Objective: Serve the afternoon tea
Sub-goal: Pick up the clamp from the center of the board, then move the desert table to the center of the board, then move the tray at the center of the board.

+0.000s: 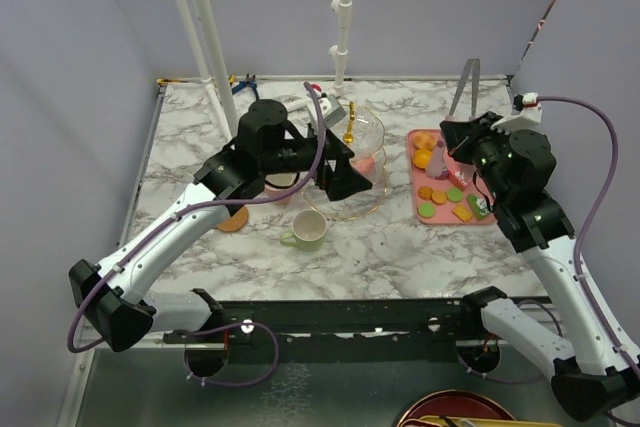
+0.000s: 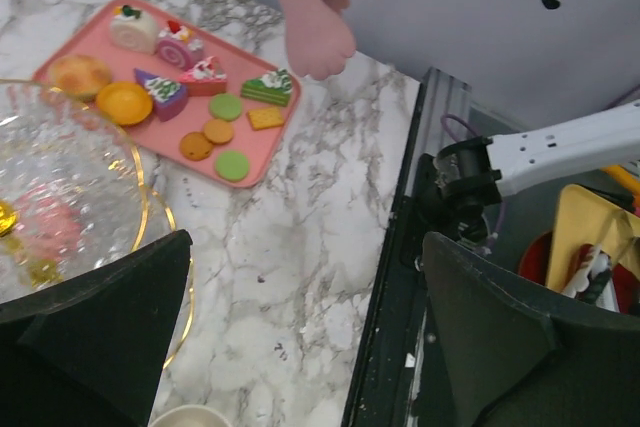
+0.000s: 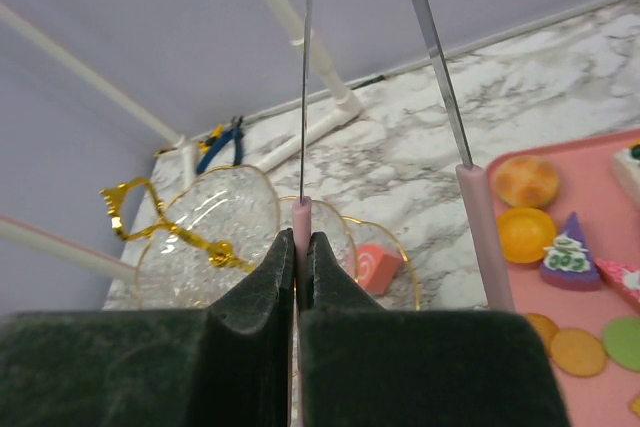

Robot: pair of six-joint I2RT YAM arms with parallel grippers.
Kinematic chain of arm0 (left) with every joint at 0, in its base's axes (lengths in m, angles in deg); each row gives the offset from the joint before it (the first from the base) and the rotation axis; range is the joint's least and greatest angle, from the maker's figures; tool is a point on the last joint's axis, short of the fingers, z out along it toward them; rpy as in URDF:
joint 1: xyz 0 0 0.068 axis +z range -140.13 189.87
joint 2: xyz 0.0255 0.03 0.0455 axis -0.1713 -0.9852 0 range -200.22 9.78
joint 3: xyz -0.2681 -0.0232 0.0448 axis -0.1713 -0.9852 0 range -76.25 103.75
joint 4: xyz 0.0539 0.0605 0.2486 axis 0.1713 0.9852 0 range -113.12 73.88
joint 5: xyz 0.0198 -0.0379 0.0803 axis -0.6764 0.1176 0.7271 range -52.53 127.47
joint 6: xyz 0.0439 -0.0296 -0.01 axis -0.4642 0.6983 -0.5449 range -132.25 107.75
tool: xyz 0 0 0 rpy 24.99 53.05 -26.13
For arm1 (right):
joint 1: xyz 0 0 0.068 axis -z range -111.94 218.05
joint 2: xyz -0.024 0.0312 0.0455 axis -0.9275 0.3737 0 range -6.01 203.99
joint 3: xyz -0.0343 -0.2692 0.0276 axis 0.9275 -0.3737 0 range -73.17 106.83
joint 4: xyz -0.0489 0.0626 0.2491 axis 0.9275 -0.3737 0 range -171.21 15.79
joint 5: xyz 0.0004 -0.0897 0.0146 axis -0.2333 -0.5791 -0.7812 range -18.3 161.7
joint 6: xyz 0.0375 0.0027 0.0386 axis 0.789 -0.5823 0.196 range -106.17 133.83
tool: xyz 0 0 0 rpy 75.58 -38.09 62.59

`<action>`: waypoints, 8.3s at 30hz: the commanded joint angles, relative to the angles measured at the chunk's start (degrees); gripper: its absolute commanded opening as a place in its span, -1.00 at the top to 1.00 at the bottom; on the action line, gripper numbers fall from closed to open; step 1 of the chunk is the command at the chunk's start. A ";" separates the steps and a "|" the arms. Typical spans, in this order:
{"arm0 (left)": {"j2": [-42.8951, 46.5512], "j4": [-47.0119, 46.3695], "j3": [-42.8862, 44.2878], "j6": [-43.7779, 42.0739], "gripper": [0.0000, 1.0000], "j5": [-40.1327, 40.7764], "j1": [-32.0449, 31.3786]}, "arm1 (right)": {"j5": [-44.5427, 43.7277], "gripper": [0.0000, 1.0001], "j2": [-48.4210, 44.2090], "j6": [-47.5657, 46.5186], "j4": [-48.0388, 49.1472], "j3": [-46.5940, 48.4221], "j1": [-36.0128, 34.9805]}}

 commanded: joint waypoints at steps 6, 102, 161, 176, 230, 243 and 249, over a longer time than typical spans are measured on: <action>-4.96 -5.88 5.43 4.63 -0.98 -5.62 -5.17 | 10.60 0.99 -3.94 2.63 12.80 -0.26 -3.06; -2.31 12.50 10.69 -26.75 1.00 -15.34 -1.41 | 63.70 -0.39 24.06 -33.55 -5.45 30.29 -11.59; -21.20 -6.68 15.29 -21.54 0.57 31.61 -1.33 | 23.34 0.12 -0.14 -34.38 7.06 13.29 -11.60; -23.90 -19.07 15.81 -16.43 0.91 30.94 2.73 | 22.29 0.19 -0.52 -35.12 7.09 12.13 -11.55; -17.37 -15.41 13.27 -25.04 -0.98 25.51 11.29 | 9.46 0.23 1.51 -36.15 15.89 5.56 -11.58; -3.36 3.19 -9.24 -63.78 -0.98 14.06 -7.53 | -2.08 0.22 4.05 -35.16 25.81 -1.17 -11.55; -15.45 3.74 -6.49 -77.39 -0.98 15.15 -12.96 | -10.34 0.21 4.05 -35.95 31.13 -6.31 -11.55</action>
